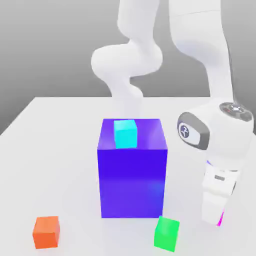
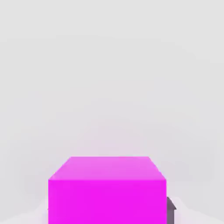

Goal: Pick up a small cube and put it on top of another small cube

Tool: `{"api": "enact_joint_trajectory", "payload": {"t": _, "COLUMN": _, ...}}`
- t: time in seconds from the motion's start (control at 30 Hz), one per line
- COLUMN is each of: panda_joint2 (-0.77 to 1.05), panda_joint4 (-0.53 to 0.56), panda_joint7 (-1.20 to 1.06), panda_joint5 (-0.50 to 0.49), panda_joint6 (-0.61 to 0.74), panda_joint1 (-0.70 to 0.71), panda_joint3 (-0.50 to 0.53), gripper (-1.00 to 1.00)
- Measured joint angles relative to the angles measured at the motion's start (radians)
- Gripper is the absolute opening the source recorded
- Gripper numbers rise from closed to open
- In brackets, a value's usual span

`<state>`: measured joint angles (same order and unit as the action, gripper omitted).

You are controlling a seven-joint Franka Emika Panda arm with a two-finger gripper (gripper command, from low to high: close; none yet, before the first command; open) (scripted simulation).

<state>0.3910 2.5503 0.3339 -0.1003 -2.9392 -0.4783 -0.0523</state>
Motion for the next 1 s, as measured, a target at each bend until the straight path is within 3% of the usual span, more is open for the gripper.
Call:
{"api": "enact_joint_trajectory", "payload": {"t": 0.23, "panda_joint2": -0.196, "panda_joint4": 0.036, "panda_joint7": -0.036, "panda_joint5": 0.052, "panda_joint6": 0.160, "panda_joint1": 0.035, "panda_joint3": -0.030, "gripper": -1.00}}
{"api": "enact_joint_trajectory", "payload": {"t": 0.43, "panda_joint2": -0.289, "panda_joint4": -0.006, "panda_joint7": -0.019, "panda_joint5": 0.106, "panda_joint6": 0.293, "panda_joint1": 0.170, "panda_joint3": 0.089, "gripper": -1.00}}
{"api": "enact_joint_trajectory", "payload": {"t": 0.6, "panda_joint2": -0.184, "panda_joint4": -0.025, "panda_joint7": -0.022, "panda_joint5": 0.131, "panda_joint6": 0.207, "panda_joint1": 0.211, "panda_joint3": 0.108, "gripper": -1.00}}
{"api": "enact_joint_trajectory", "payload": {"t": 0.63, "panda_joint2": -0.150, "panda_joint4": -0.027, "panda_joint7": -0.025, "panda_joint5": 0.136, "panda_joint6": 0.176, "panda_joint1": 0.214, "panda_joint3": 0.105, "gripper": 1.00}}
{"api": "enact_joint_trajectory", "payload": {"t": 0.87, "panda_joint2": -0.142, "panda_joint4": -0.027, "panda_joint7": -0.026, "panda_joint5": 0.136, "panda_joint6": 0.168, "panda_joint1": 0.215, "panda_joint3": 0.104, "gripper": 1.00}}
{"api": "enact_joint_trajectory", "payload": {"t": 1.0, "panda_joint2": -0.261, "panda_joint4": -0.021, "panda_joint7": -0.013, "panda_joint5": 0.118, "panda_joint6": 0.280, "panda_joint1": 0.210, "panda_joint3": 0.113, "gripper": 1.00}}
